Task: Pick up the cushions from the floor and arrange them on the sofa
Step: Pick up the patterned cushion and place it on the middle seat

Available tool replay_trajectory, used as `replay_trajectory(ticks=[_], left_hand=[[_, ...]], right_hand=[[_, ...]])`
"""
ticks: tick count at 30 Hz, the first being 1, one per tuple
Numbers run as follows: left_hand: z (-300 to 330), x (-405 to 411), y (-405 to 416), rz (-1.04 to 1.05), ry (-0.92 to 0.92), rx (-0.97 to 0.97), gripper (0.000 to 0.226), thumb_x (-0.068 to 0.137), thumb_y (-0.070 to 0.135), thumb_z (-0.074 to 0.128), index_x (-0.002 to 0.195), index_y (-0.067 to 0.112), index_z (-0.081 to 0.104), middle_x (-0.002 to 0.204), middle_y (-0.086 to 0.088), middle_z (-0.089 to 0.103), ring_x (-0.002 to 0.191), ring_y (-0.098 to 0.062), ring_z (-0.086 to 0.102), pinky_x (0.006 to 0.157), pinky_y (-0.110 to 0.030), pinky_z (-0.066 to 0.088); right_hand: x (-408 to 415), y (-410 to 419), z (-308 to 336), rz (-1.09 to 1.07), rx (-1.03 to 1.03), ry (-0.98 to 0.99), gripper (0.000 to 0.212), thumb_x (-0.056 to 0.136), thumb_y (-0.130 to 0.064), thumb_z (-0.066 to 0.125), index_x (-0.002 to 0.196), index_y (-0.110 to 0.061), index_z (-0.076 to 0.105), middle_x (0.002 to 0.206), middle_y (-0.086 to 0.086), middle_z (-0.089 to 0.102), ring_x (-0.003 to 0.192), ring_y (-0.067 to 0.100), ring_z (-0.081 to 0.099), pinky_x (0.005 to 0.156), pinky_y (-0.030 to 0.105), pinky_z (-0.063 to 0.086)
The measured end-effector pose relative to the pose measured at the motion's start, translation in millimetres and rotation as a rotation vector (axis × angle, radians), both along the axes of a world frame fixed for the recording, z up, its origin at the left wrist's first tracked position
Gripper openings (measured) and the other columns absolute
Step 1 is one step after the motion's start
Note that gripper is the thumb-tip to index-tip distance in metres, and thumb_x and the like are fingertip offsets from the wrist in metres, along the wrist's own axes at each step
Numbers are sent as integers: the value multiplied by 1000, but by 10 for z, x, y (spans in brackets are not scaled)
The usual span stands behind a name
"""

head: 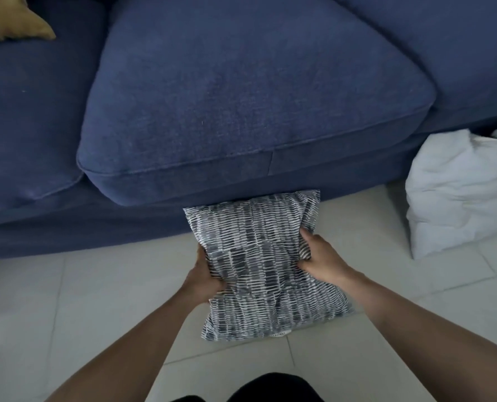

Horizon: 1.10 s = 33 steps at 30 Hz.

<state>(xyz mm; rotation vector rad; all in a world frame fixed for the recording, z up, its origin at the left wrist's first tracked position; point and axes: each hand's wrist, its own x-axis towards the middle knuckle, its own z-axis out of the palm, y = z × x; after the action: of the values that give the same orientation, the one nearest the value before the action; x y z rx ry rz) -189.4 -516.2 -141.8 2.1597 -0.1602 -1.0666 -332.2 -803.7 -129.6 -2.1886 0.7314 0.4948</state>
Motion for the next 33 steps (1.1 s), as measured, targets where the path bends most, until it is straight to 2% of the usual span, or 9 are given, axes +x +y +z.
replay_trajectory(ticks=[3,8,11,15,19,22,28,31,33], left_hand=[[245,-138,23,-53,-88,41,126,67,37,93,164,44,12,130,7,69,121,-28,68,106,-48,56],[676,-460,222,-50,-166,47,96,84,20,87,157,33,27,110,6,74,102,-28,70,85,-37,54],[1032,-722,446,-14,-169,-3,96,83,13,88,156,35,30,105,11,74,98,-22,70,81,-34,54],[1628,-1095,761,33,-122,-35,91,77,19,87,135,62,31,104,16,80,95,-14,76,85,-45,63],[2406,-1310,925,36,-157,-63,108,76,20,92,141,74,23,101,38,75,91,7,73,82,-30,61],[3055,-1231,938,29,-180,-74,111,78,20,93,148,65,19,103,47,70,92,12,70,79,-20,59],[4295,-628,663,-26,-292,-59,109,78,8,86,148,65,23,98,40,72,90,-9,75,72,-35,61],[4878,-223,407,-34,-327,-77,116,80,10,86,154,63,15,102,43,70,93,-7,74,74,-34,61],[5251,105,194,-32,-347,-101,113,83,16,88,159,58,16,103,45,69,90,4,72,70,-18,58]], right_hand=[[-118,82,181,-21,-14,-56,95,94,0,69,170,-23,17,169,10,38,154,26,41,116,20,27],[-455,312,713,-52,-44,-117,89,95,2,70,169,-15,22,171,6,36,157,23,36,118,18,23],[-708,508,1124,-47,-47,-126,87,98,-4,70,169,-14,22,173,7,32,160,22,32,122,20,21],[-1088,783,1702,-76,-23,-121,84,97,-5,72,168,-15,27,172,5,35,159,20,34,125,23,24],[-1286,943,2442,-110,17,-121,83,96,-2,73,166,-15,32,167,5,43,155,18,40,126,24,26],[-1203,935,3073,-110,3,-157,81,96,-2,73,165,-14,34,165,3,44,153,15,41,125,22,25],[-677,655,4261,-108,-12,-290,73,96,-11,75,159,-31,44,148,-10,57,135,3,53,121,33,44],[-296,383,4783,-76,-60,-281,81,97,-13,75,166,-22,34,160,-11,46,146,4,41,120,20,29],[29,141,5124,-35,-83,-271,83,99,-13,73,168,-20,27,163,-13,37,154,10,36,115,17,25]])
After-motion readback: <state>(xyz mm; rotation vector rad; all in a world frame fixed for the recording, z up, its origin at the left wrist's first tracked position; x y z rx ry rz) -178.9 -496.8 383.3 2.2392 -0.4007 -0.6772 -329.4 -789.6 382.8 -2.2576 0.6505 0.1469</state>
